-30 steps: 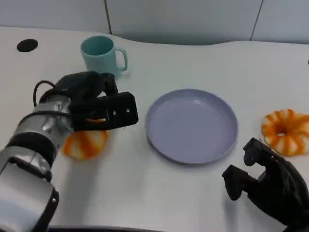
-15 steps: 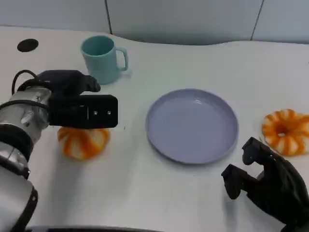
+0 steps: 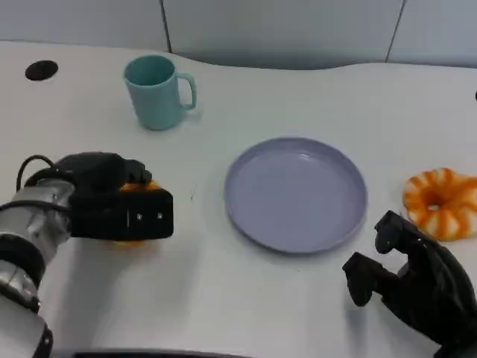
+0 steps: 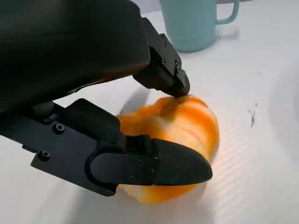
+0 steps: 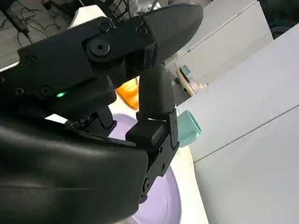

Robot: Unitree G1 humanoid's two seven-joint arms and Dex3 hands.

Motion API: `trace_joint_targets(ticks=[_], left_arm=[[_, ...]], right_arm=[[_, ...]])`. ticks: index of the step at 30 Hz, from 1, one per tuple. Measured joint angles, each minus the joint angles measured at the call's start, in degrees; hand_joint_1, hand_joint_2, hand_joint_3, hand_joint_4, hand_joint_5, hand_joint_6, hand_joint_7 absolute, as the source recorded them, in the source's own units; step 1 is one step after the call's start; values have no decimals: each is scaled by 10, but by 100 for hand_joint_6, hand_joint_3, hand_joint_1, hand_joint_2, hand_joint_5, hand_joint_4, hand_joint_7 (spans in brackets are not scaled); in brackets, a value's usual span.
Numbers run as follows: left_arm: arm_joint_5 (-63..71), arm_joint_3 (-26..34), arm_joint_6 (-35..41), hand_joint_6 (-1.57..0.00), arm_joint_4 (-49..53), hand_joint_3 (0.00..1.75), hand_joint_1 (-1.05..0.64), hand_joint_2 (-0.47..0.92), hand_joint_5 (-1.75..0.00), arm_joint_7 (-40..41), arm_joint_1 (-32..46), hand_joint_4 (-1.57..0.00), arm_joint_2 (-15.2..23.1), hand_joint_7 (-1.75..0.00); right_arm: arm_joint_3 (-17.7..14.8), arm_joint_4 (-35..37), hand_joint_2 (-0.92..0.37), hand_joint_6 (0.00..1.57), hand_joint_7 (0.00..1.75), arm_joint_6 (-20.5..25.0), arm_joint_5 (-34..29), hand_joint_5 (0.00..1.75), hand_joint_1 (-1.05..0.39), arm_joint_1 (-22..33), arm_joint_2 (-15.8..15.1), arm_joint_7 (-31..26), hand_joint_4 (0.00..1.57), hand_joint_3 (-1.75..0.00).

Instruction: Grasp the bread from the table and place it into the plate.

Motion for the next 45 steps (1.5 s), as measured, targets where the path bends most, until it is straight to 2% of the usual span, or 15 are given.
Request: trace_joint_targets(ticks=[21, 24, 26, 28, 29, 30, 31, 33, 34, 35, 36, 37, 40, 43, 45], left_arm=[[-5, -11, 21, 0, -23, 51, -105, 92, 0, -40, 14, 0, -1, 0], [-5, -14, 21, -12, -23, 36, -90, 92, -2, -42, 14, -7, -1, -3], [-5, -14, 20, -50, -22, 16, -60, 92, -10, -40, 14, -49, -1, -8], [-7, -13, 20, -61, -20, 11, -52, 92, -9, -23, 14, -61, -2, -8], [-10, -11, 20, -73, -18, 8, -45, 92, -16, -16, 15, -79, -2, -9], [-11, -8, 20, -78, -18, 7, -42, 92, -19, -6, 17, -87, -3, -10], [-12, -5, 20, -87, -18, 4, -38, 92, -35, 8, 19, -87, -5, -9], [-17, 0, 20, -99, -18, 1, -33, 92, -85, 34, 21, -69, -8, -7], [-18, 2, 19, -94, -18, 1, -22, 91, -134, 44, 22, -46, -10, -29], [-20, 6, 19, -70, -18, 1, -19, 91, -153, 58, 22, -36, -12, -80], [-21, 10, 19, -45, -18, 1, -12, 92, -166, 69, 22, -37, -14, -132], [-23, 13, 20, -37, -18, 1, -7, 92, -170, 81, 22, -42, -16, -153], [-25, 19, 18, -31, -17, 2, -1, 92, -174, 101, 26, -51, -20, -172], [-25, 20, 12, -33, -16, 2, 6, 92, -175, 108, 27, -54, -21, -174], [-23, 19, 5, -36, -16, 3, 7, 92, -175, 108, 27, -50, -20, -167]], right_arm=[[5, -41, -88, 65, 175, 6, 8, 175, -40, 14, 9, -9, 89, 0], [5, -49, -88, 65, 175, 6, 8, 175, -40, 16, 10, -11, 89, 0], [7, -51, -90, 64, 175, 6, 8, 175, -40, 16, 11, -13, 88, -1], [7, -51, -90, 64, 175, 6, 8, 175, -40, 18, 10, -13, 88, -1], [7, -51, -90, 63, 175, 6, 8, 175, -40, 18, 10, -12, 88, -1], [7, -51, -90, 63, 175, 6, 8, 175, -40, 19, 10, -12, 88, -1], [7, -51, -90, 63, 175, 6, 9, 175, -40, 19, 10, -11, 88, -1], [7, -51, -90, 63, 175, 6, 9, 175, -40, 18, 10, -9, 88, -1], [7, -51, -90, 63, 175, 6, 9, 175, -39, 18, 10, -8, 88, -1], [7, -51, -90, 62, 175, 6, 9, 175, -39, 18, 10, -7, 87, -1], [7, -50, -90, 62, 175, 6, 9, 175, -39, 18, 10, -5, 87, -1], [6, -50, -90, 62, 175, 6, 10, 175, -39, 18, 11, -2, 87, -1], [6, -49, -90, 63, 175, 6, 11, 175, -40, 17, 11, -1, 88, 0], [6, -49, -90, 64, 175, 6, 10, 175, -40, 17, 12, -2, 89, 0], [6, -49, -89, 65, 175, 6, 10, 175, -40, 17, 12, -3, 89, 0]])
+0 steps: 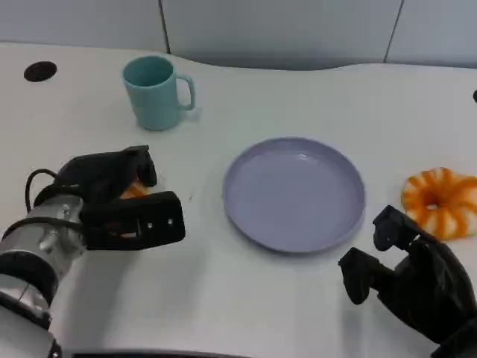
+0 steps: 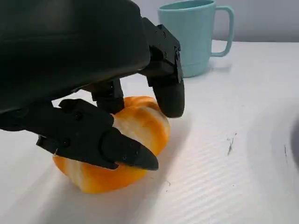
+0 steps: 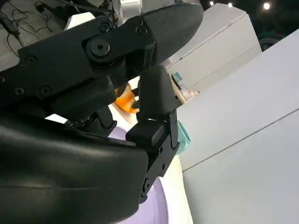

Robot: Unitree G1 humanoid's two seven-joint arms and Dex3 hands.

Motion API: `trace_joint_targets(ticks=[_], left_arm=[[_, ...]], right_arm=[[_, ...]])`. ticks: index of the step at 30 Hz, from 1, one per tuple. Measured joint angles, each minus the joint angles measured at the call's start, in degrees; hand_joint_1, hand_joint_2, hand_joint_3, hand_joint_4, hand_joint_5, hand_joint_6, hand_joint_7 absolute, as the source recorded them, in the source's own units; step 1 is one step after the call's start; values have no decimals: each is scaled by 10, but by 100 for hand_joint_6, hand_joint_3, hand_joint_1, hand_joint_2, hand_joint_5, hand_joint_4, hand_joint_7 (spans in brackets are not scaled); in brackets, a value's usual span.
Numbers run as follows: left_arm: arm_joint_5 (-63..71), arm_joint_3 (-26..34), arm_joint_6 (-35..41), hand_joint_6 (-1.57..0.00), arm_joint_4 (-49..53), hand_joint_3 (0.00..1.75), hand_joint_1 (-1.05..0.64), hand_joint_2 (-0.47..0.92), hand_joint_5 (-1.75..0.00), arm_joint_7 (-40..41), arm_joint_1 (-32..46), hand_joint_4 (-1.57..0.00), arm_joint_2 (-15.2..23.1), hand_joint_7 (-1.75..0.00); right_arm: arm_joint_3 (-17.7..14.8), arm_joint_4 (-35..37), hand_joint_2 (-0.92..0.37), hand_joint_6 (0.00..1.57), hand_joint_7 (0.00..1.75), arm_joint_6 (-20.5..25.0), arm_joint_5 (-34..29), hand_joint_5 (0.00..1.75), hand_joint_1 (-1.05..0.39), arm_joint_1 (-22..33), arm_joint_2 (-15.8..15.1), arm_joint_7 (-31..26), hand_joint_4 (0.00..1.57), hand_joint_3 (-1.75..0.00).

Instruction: Grasp the bread from the table and place it into the plate.

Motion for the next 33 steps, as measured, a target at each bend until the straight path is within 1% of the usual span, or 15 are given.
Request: trace_joint_targets(ticks=[4, 12, 17, 20, 26, 33], left_arm=[[-2, 2, -6, -31, 1, 5, 14, 92, -175, -4, 0, -52, 0, -174], [-21, 16, -20, -28, 3, 5, 17, 92, -175, -28, 0, -53, 1, -175], [-30, 26, -33, -32, 3, 3, 13, 92, -175, -29, 1, -59, 2, -175], [-41, 36, -62, -34, -2, 2, 14, 91, -175, -27, 5, -62, 3, -175], [-60, 60, -130, -36, -25, 1, 12, 91, -175, -13, 6, -62, 10, -175], [-60, 68, -148, -41, -42, 1, 13, 90, -175, -10, -8, -62, 17, -175]], right_arm=[[1, -1, -90, 64, 175, 0, -1, 175, -40, 0, 0, -3, 89, 0], [2, -5, -90, 64, 175, 0, -1, 175, -40, 0, 0, -6, 89, 0], [2, -12, -89, 65, 175, 3, 0, 175, -41, 1, 0, -7, 89, 0], [3, -12, -89, 65, 175, 3, -1, 175, -41, 1, 0, -11, 89, 0], [3, 1, -88, 65, 175, 4, -3, 175, -41, -4, 0, -12, 89, 0], [2, 15, -87, 65, 175, 3, -9, 175, -41, -18, 0, -13, 89, 0]])
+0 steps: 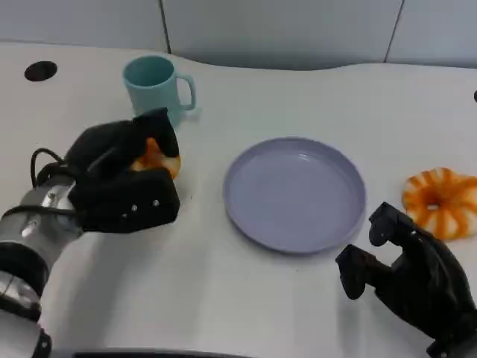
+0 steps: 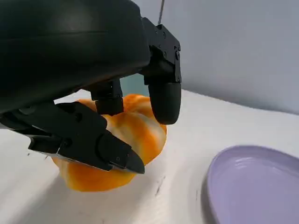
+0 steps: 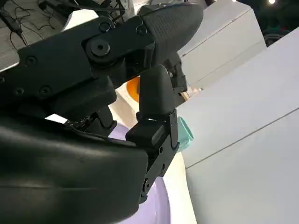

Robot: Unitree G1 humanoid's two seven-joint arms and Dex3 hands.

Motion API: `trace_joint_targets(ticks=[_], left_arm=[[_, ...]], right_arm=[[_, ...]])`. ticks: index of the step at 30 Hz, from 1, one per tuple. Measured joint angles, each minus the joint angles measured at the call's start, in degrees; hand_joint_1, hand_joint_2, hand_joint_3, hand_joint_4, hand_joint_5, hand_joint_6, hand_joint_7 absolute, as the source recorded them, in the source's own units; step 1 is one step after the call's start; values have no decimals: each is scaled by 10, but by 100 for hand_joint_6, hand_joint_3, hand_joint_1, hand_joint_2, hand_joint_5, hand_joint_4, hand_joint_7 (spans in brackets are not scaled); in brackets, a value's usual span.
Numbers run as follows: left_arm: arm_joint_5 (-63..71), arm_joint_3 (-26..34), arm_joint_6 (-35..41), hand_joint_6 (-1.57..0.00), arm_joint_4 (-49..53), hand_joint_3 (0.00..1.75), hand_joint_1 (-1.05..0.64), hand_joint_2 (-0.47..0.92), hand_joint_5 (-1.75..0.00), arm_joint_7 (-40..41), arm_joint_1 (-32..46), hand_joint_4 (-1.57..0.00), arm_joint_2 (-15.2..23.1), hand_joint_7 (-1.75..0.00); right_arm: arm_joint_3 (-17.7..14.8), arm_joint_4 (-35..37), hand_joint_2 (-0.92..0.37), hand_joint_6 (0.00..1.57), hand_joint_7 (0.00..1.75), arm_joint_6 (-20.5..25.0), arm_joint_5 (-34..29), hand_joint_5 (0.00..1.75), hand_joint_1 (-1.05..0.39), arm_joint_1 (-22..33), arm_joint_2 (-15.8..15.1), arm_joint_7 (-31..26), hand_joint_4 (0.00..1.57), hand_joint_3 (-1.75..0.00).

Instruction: Grasp the bread from the table and place it into the plate.

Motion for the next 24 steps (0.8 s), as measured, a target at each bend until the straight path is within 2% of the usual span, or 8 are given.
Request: trace_joint_targets(ticks=[12, 24], left_arm=[[-4, 7, -42, -54, -28, 0, 20, 85, -175, -5, -22, -75, -2, -175], [-3, -16, -97, -79, -71, 1, 41, 75, -175, -33, -62, -102, -85, -175]], right_arm=[[-4, 15, -86, 66, 175, 0, 0, 175, -42, -12, 1, 0, 89, 0], [-3, 37, -88, 64, 175, -4, -3, 175, -39, -30, 14, -2, 88, -1]])
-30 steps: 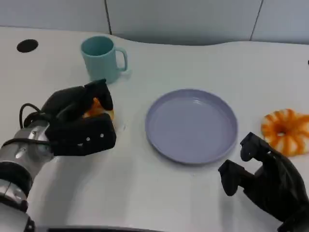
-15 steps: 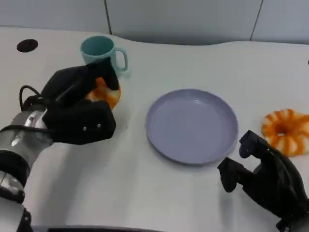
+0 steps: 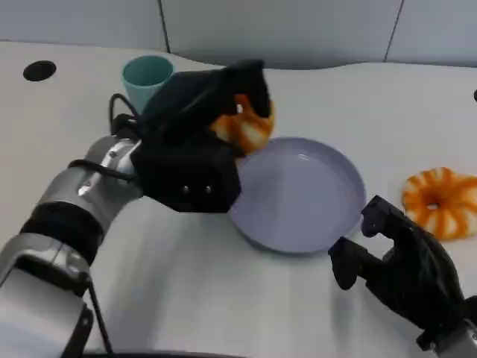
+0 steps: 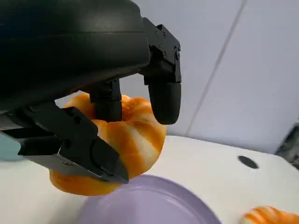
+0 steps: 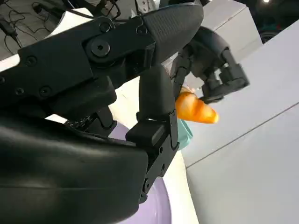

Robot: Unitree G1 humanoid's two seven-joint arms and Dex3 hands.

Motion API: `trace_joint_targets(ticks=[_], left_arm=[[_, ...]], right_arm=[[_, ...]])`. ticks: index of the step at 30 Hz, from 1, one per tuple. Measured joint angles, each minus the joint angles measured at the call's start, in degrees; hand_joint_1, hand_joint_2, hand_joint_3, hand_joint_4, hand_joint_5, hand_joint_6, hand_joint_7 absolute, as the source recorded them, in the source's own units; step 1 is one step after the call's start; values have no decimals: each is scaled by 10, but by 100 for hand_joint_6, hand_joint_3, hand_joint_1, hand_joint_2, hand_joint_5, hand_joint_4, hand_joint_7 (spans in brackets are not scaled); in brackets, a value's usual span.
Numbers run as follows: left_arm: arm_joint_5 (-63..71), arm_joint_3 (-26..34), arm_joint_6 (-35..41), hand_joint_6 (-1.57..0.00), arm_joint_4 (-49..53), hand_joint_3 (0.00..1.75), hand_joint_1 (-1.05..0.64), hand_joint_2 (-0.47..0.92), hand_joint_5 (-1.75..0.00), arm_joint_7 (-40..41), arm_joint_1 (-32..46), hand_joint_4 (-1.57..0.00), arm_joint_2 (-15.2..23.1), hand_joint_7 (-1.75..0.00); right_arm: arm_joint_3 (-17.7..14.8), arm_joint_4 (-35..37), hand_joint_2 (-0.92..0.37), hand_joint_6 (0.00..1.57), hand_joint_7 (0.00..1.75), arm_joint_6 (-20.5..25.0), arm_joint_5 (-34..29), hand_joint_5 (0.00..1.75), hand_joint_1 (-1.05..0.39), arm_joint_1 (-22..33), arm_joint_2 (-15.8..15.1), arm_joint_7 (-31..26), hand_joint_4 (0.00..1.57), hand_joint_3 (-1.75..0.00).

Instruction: Grasp the bread from the table and place it into the plate.

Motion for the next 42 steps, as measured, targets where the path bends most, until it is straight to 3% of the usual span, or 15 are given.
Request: trace_joint_targets(ticks=[8, 11, 12, 13, 15, 17, 18, 20, 23, 26, 30, 32, 38, 42], left_arm=[[8, -23, -24, -87, -18, 1, 50, 72, -175, -14, 0, -109, -40, -175], [5, -24, -27, -84, -17, 1, 41, 73, -175, -23, 0, -103, -49, -175], [1, -24, -27, -76, -17, 1, 29, 73, -172, -27, 0, -91, -52, -171], [-4, -22, -27, -66, -16, 1, 14, 73, -172, -33, 1, -73, -56, -161], [-8, -23, -21, -52, -17, 1, -12, 77, -154, -54, 3, -45, -59, -125], [-6, -24, -8, -50, -19, 1, -31, 86, -108, -68, 3, -34, -54, -64], [-3, -26, -3, -51, -23, 7, -39, 89, -92, -74, 3, -30, -49, -39], [0, -27, 2, -40, -32, 33, -56, 91, -77, -86, 3, -17, -38, -18], [-9, -22, 3, -30, -40, 49, -73, 92, -70, -110, 5, -4, -26, -9], [-28, -14, 3, -25, -49, 52, -81, 92, -61, -135, 12, 0, -13, -5], [-49, -6, 5, -12, -74, 62, -96, 92, -17, -176, 28, 0, 8, -1], [-65, -1, 5, -7, -85, 67, -103, 92, -4, -196, 39, 0, 15, 0], [-117, 26, -2, 0, -93, 72, -105, 92, 0, -244, 63, 0, 24, 0], [-199, 66, -4, 0, -90, 80, -105, 92, 0, -321, 80, 0, 34, 0]], right_arm=[[2, 14, -83, 63, 175, -8, 0, 175, -37, -12, 0, 29, 87, 0], [2, 15, -85, 64, 175, -8, 0, 175, -37, -14, 0, 36, 88, -1], [1, 16, -85, 64, 175, -9, 0, 175, -36, -14, 0, 37, 88, -1], [1, 16, -85, 64, 175, -9, 0, 175, -36, -14, 0, 39, 88, -1], [1, 17, -85, 64, 175, -9, 3, 175, -35, -16, 1, 42, 88, -1], [-1, 17, -86, 64, 175, -9, 5, 175, -36, -16, 1, 45, 88, -1], [-1, 17, -86, 64, 175, -9, 5, 175, -36, -16, 1, 45, 88, -1], [-2, 17, -86, 63, 175, -9, 5, 175, -36, -16, 1, 45, 87, -1], [-2, 17, -86, 64, 175, -9, 8, 175, -37, -16, 1, 45, 87, -1], [-2, 17, -86, 64, 175, -9, 8, 175, -39, -16, 2, 44, 87, -1], [-2, 17, -87, 63, 175, -9, 5, 175, -38, -16, 2, 41, 87, -1], [-1, 17, -88, 62, 175, -10, 2, 175, -38, -16, 1, 41, 86, -1], [-1, 17, -88, 61, 175, -9, 2, 175, -37, -16, 1, 41, 86, -1], [-2, 17, -88, 62, 175, -9, 2, 175, -36, -16, 2, 41, 87, -1]])
